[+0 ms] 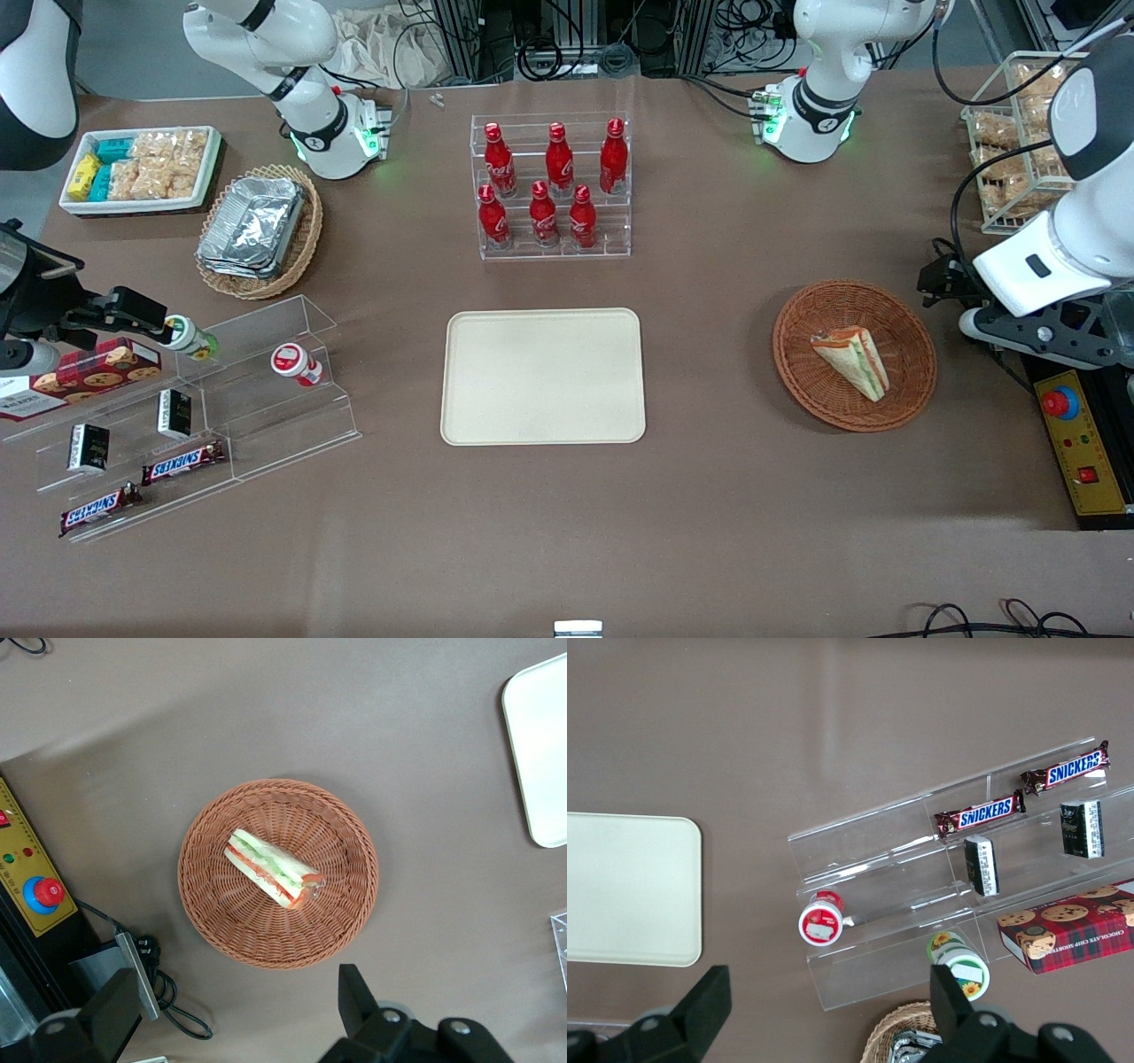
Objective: Place sandwich from basket to tray
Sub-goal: 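Move the left gripper down over the wrapped sandwich in the wicker basket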
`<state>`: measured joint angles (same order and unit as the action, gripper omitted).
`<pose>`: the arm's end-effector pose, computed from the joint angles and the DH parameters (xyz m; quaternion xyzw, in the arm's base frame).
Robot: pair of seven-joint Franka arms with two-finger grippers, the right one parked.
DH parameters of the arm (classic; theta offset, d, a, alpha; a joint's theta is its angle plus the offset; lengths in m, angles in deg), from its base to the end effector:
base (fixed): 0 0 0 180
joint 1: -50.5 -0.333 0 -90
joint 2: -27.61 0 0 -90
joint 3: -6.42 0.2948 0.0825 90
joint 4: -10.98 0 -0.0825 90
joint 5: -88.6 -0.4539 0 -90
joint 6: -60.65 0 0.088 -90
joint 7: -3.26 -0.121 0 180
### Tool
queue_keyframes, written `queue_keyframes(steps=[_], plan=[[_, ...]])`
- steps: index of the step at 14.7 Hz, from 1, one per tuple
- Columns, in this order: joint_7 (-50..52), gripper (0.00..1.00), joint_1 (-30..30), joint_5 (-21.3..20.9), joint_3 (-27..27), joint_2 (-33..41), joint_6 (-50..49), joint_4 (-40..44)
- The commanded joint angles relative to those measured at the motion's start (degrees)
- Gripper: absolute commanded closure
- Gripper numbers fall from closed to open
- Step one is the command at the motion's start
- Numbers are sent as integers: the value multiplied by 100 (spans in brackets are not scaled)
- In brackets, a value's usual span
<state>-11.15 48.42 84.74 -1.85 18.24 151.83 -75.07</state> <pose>0.6651 -0.0583 0.5237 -0.9828 0.1800 0.0376 0.0192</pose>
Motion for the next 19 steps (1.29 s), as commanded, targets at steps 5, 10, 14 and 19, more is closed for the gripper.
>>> queue_keyframes(steps=[5,10,14,19], plan=[[-27,0,22,26,2,-188,-21,211],[1859,0,31,69,-33,-171,145,-306],[3073,0,-39,78,-16,92,996,-1491],[5233,0,-13,61,-33,313,2596,-2881]])
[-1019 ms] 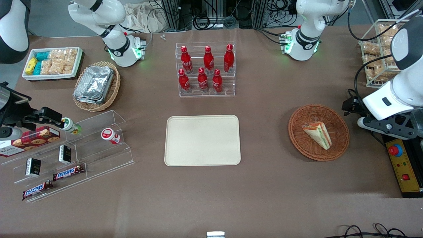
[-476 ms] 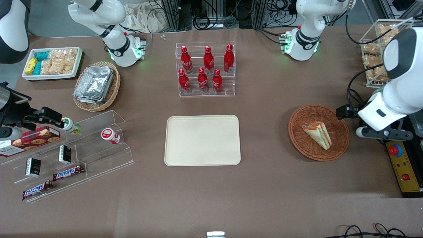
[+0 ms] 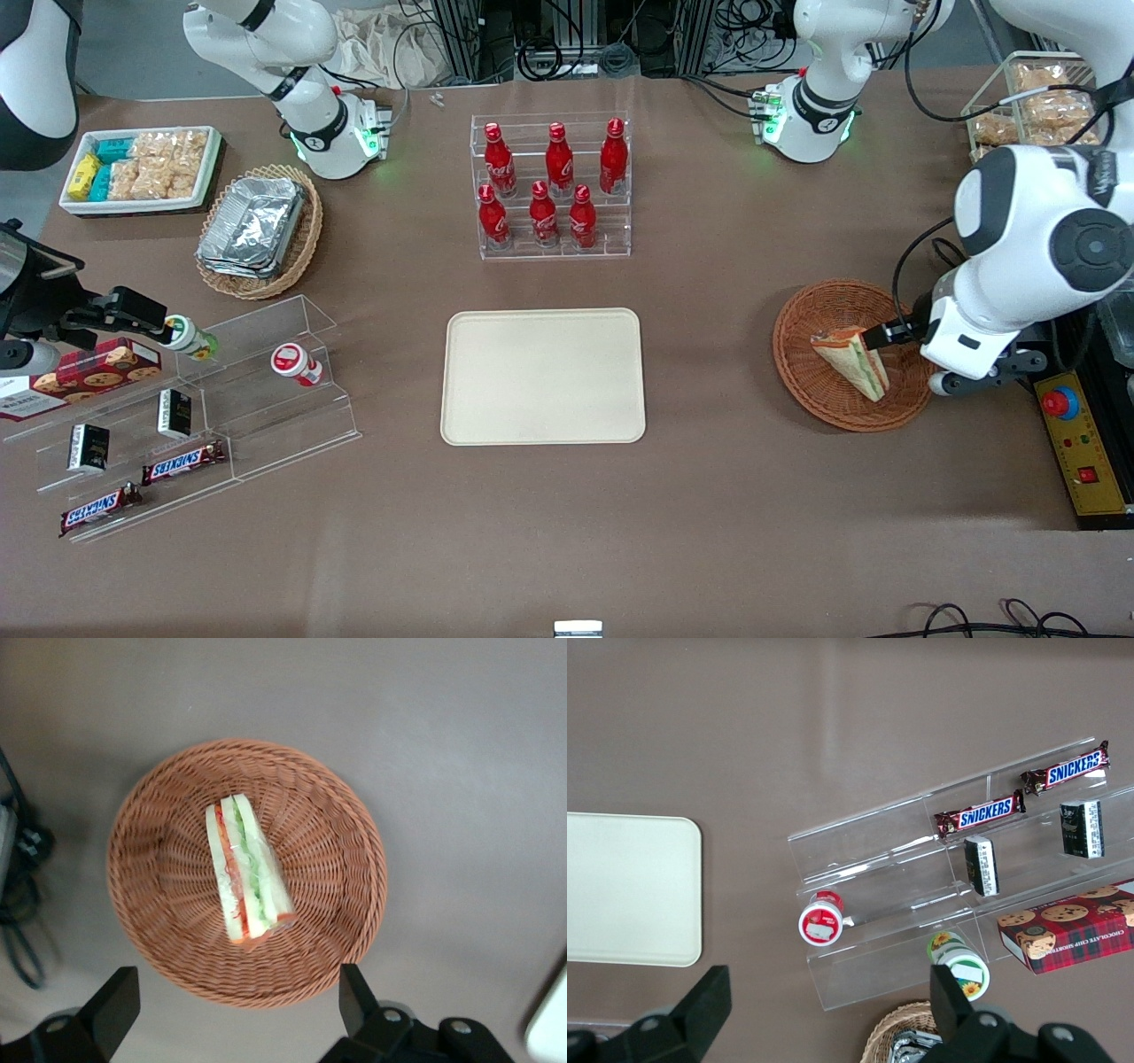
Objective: Place sandwich from basket to tray
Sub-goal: 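Move the left gripper down over the wrapped sandwich in the wicker basket, then close the left gripper on the wrapped sandwich's edge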
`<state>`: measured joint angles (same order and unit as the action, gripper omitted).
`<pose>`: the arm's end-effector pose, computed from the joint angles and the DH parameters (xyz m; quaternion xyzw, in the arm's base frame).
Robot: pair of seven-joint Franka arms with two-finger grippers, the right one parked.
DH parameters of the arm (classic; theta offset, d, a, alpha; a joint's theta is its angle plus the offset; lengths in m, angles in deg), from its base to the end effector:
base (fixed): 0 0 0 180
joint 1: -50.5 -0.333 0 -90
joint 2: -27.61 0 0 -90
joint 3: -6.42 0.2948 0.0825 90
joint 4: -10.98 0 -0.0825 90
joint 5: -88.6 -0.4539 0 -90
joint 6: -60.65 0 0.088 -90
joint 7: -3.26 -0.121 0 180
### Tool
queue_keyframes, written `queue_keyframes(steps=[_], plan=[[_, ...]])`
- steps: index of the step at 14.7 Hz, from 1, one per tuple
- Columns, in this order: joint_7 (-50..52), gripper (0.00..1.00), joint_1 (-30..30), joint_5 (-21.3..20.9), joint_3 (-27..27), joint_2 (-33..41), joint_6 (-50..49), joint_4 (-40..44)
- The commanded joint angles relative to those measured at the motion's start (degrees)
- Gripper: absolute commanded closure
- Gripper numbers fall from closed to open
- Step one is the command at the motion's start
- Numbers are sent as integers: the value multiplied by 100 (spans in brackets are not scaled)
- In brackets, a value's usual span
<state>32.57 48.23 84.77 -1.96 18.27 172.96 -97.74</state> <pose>0.6411 -0.0619 0.3417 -0.9809 -0.1872 0.0412 0.0325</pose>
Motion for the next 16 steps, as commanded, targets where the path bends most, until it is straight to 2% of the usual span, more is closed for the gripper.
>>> queue_keyframes(steps=[1,4,6,11,16], plan=[[1084,0,7,57,-23,301,685,-815],[1357,0,-19,57,21,301,1703,-1597],[1595,0,-19,40,30,178,2224,-1836],[1596,0,-160,22,38,-7,2287,-1925],[1596,0,-169,22,47,-270,2805,-2162]])
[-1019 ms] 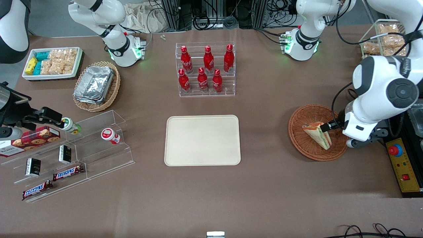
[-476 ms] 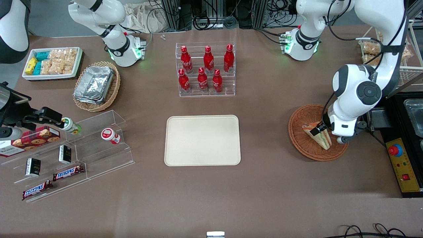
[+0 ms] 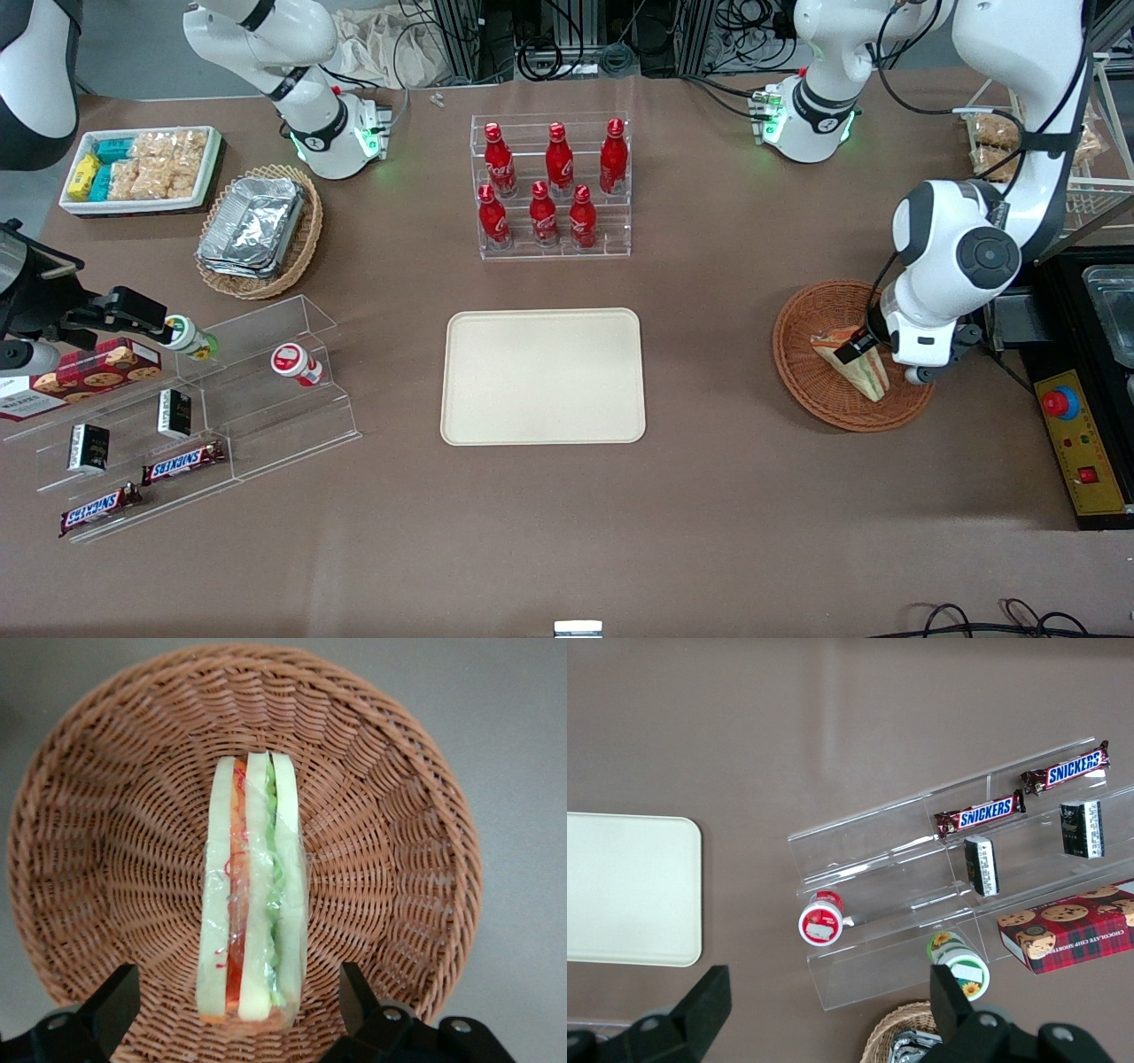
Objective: Place sandwich from basket to tray
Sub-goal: 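Close the left gripper on the wrapped sandwich's edge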
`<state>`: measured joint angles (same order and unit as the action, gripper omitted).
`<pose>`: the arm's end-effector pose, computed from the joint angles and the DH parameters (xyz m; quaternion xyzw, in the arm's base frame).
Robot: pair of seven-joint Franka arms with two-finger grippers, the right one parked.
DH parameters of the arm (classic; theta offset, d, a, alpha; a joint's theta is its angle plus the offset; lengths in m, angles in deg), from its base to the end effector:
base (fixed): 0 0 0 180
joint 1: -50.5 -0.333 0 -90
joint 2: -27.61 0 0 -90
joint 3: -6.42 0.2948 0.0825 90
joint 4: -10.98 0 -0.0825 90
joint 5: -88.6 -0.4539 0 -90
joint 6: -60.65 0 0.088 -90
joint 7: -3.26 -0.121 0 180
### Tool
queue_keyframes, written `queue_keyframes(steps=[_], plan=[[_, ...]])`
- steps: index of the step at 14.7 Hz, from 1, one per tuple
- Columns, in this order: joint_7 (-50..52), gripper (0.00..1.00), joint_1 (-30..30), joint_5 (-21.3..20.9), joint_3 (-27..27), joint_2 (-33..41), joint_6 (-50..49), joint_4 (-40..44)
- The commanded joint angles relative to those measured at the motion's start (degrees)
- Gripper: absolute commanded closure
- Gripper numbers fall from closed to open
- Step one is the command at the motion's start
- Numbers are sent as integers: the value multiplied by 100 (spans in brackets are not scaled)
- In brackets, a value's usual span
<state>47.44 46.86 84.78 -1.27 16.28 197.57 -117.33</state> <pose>0.5765 -0.0419 0.1894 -0.9469 -0.3205 0.0169 0.0175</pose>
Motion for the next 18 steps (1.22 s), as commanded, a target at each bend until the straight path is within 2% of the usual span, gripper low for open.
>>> queue_keyframes(steps=[1,5,6,7,9,10,11,14,18], plan=[[109,0,-58,21,-22,-123,457,-221],[117,0,-217,30,-22,-282,546,-195],[126,7,-217,38,-22,-317,555,-177],[213,26,-217,47,-22,-361,634,-177],[651,75,-199,47,-22,-405,801,-160],[723,94,-182,38,-31,-422,810,-151],[732,100,-173,38,-39,-414,810,-133],[873,100,-164,12,-101,-265,418,191],[768,100,-155,-32,-268,-212,-2032,1814]])
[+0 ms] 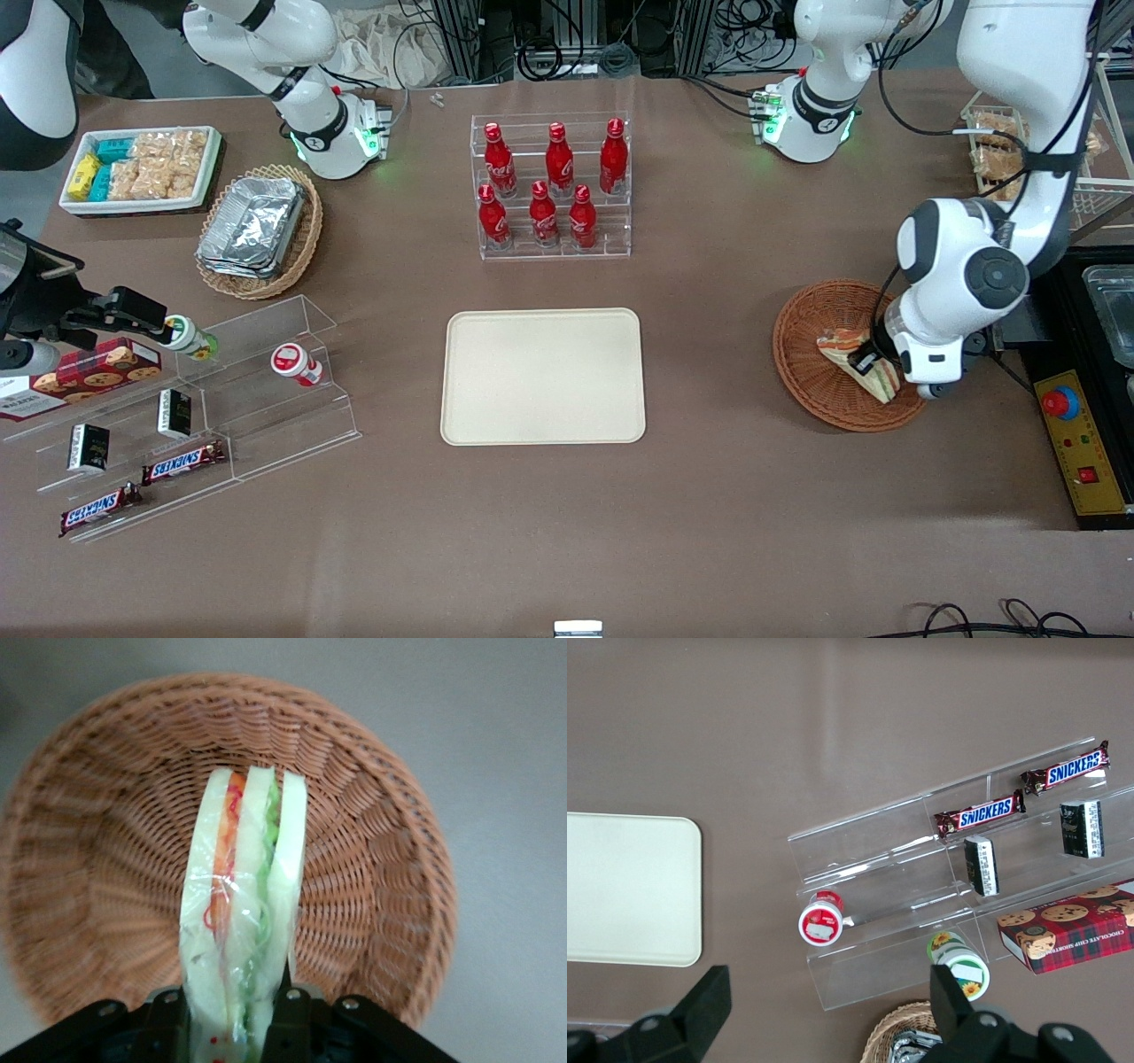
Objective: Place sandwich from basket to tray
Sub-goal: 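Lift the sandwich out of the basket with the left gripper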
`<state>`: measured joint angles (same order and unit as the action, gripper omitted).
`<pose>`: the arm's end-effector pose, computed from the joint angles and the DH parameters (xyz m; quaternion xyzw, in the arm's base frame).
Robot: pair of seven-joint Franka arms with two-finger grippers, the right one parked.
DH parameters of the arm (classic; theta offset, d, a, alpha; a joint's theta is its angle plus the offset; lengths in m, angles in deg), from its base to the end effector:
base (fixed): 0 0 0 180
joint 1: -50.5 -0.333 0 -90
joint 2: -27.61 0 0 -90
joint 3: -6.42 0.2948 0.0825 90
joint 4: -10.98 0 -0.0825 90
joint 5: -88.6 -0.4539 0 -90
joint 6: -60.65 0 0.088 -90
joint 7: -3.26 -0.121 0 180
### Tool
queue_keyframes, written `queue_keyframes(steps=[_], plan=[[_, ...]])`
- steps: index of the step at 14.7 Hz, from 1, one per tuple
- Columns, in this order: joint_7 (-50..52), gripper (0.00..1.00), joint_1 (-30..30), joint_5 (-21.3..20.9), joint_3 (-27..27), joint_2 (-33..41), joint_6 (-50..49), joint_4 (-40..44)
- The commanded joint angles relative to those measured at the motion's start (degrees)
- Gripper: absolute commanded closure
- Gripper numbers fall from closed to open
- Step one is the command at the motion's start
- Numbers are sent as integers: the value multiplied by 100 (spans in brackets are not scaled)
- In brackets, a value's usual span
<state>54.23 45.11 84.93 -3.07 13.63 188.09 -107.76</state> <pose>0.6161 -0.0428 0.2253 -0.9240 -0.3798 0.0369 0.0244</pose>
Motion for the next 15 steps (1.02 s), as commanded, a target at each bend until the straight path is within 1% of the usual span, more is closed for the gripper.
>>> queue_keyframes(steps=[1,3,4,5,7,8,9,11,13,15], plan=[[71,100,20,-47,-131,45,-1542,1235],[54,100,20,-55,-289,10,-2404,2052],[-147,100,11,-29,-342,1,-2852,2474],[-584,100,11,-29,-430,-34,-3300,2904],[-1891,100,11,-20,-693,-157,-4014,3670],[-2420,100,11,15,-799,-175,-4112,3891],[-2634,100,11,50,-991,-175,-4131,4006],[-2409,100,20,41,-1518,-157,-4140,4034],[-1874,100,107,41,-1940,-236,-4052,4034],[-1539,100,414,32,-2091,-499,-3991,4068]])
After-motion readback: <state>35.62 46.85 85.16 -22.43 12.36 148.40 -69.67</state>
